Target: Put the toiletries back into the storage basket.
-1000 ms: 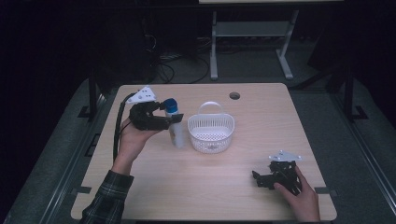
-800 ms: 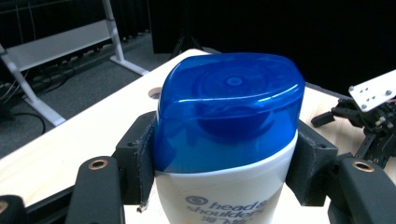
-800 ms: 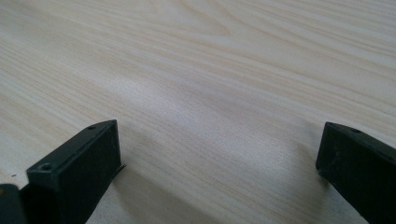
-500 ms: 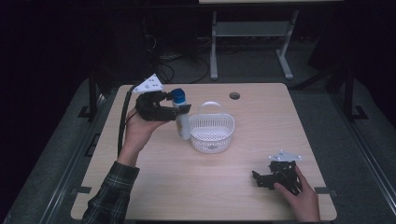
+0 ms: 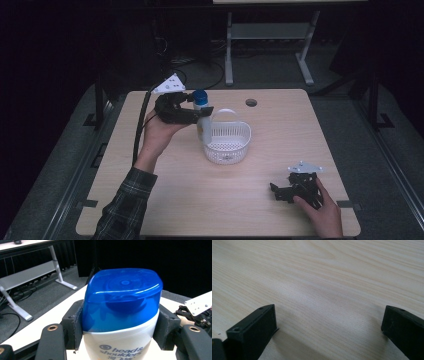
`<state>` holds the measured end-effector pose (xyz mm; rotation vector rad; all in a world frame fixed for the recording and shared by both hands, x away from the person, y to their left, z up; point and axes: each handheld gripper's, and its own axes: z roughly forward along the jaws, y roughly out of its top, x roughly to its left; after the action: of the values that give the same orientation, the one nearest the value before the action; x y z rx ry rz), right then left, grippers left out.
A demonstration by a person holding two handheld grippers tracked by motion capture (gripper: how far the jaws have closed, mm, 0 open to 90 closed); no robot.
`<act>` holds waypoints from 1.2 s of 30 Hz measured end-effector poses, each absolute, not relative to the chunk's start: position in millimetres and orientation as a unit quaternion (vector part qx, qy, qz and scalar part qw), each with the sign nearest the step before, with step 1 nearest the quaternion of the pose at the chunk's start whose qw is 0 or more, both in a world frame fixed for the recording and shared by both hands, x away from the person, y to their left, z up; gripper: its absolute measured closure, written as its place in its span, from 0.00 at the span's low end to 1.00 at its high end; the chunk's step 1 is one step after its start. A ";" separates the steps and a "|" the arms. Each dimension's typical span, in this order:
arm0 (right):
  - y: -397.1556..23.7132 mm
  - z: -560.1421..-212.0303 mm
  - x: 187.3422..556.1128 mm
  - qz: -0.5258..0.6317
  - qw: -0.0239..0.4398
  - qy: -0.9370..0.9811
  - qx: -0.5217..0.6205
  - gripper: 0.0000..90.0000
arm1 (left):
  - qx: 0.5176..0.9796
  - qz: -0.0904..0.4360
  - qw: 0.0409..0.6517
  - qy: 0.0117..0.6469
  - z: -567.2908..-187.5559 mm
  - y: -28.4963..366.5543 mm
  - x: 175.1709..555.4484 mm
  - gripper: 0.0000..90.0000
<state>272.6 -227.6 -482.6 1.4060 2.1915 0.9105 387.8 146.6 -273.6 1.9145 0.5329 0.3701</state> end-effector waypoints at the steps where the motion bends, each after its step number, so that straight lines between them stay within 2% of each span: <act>1: -227.6 -482.6 272.6 0.324 0.190 0.780 0.500 0.00 | 0.803 0.157 0.530 0.222 -274.8 145.1 388.5 0.39; 22: -227.6 -482.7 272.6 0.324 0.191 0.780 0.501 0.00 | 0.796 0.179 0.532 0.225 -319.1 131.7 401.2 0.39; 36: -227.7 -482.7 272.7 0.324 0.192 0.780 0.500 0.00 | 0.806 0.170 0.521 0.225 -346.1 126.7 404.4 0.39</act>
<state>272.7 -227.7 -482.7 1.4033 2.1910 0.9088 404.4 126.7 -346.1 1.9304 0.5402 0.4080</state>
